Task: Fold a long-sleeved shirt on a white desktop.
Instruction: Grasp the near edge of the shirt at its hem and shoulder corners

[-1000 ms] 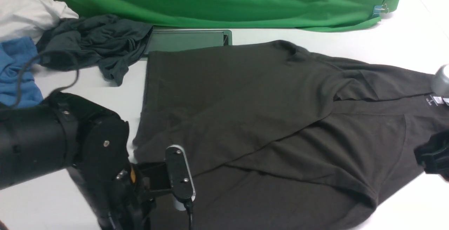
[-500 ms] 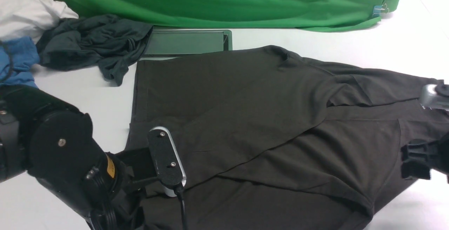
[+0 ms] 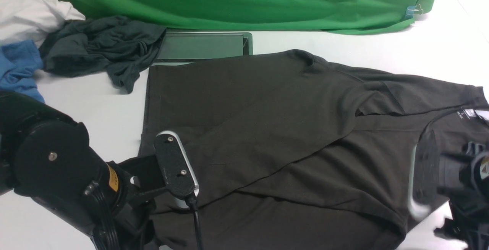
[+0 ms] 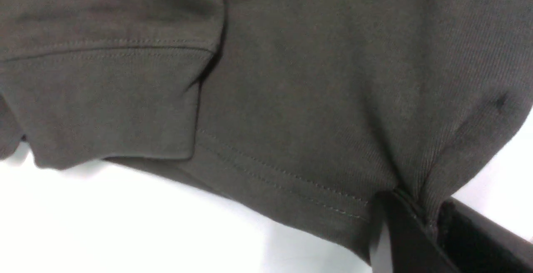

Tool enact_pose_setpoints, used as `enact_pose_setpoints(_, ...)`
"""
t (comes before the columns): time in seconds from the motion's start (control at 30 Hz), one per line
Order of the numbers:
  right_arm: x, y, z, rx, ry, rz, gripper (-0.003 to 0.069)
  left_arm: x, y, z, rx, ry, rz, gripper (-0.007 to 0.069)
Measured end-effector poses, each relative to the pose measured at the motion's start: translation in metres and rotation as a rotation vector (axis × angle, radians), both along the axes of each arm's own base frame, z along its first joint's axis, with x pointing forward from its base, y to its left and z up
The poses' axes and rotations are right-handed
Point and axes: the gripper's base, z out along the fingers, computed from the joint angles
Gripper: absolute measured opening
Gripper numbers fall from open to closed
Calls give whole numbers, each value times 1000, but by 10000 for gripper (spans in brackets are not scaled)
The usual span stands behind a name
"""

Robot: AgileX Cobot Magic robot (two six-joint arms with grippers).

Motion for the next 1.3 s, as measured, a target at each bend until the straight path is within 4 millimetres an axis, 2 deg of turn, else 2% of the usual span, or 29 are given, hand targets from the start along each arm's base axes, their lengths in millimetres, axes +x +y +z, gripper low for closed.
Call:
enact_pose_setpoints(0.07, 8, 1, -6, -11, -44, 39, 592, 0, 0, 0, -1, 0, 3, 50)
enact_pose_setpoints(0.13, 16, 3, -13, -17, -76, 65, 597, 0, 0, 0, -3, 0, 4, 50)
enact_pose_setpoints(0.3, 27, 4, -29, -49, -92, 137, 580, 0, 0, 0, -1, 0, 7, 50)
enact_pose_setpoints(0.53, 32, 4, -35, -103, -79, 213, 557, 1, 1, 0, 12, -8, 4, 50)
enact_pose_setpoints(0.63, 35, 4, -37, -115, -72, 236, 481, 1, 2, 0, 16, -14, 1, 50)
enact_pose_setpoints(0.73, 34, 4, -39, -126, -52, 242, 291, 1, 2, 0, 20, -12, 0, 50)
enact_pose_setpoints(0.77, 34, 4, -40, -127, -49, 241, 278, 1, 2, 0, 20, -12, 0, 50)
enact_pose_setpoints(0.8, 33, 4, -41, -133, -30, 234, 161, 1, 2, 0, 23, -3, 9, 50)
enact_pose_setpoints(0.87, 31, 4, -41, -137, -14, 215, 76, 0, 3, 0, 27, 11, 30, 50)
enact_pose_setpoints(1.0, 27, 2, -36, -143, 4, 159, 43, -4, 5, -1, 45, 56, 73, 50)
enact_pose_setpoints(1.1, 12, -2, -27, -170, 72, 103, 42, -9, 6, 2, 44, 78, 103, 50)
enact_pose_setpoints(1.17, 6, -4, -19, -172, 75, 76, 42, -10, 7, 7, 24, 51, 127, 50)
enact_pose_setpoints(1.3, 4, -4, 1, -118, -54, 13, 40, -2, 14, 18, -19, -95, 210, 50)
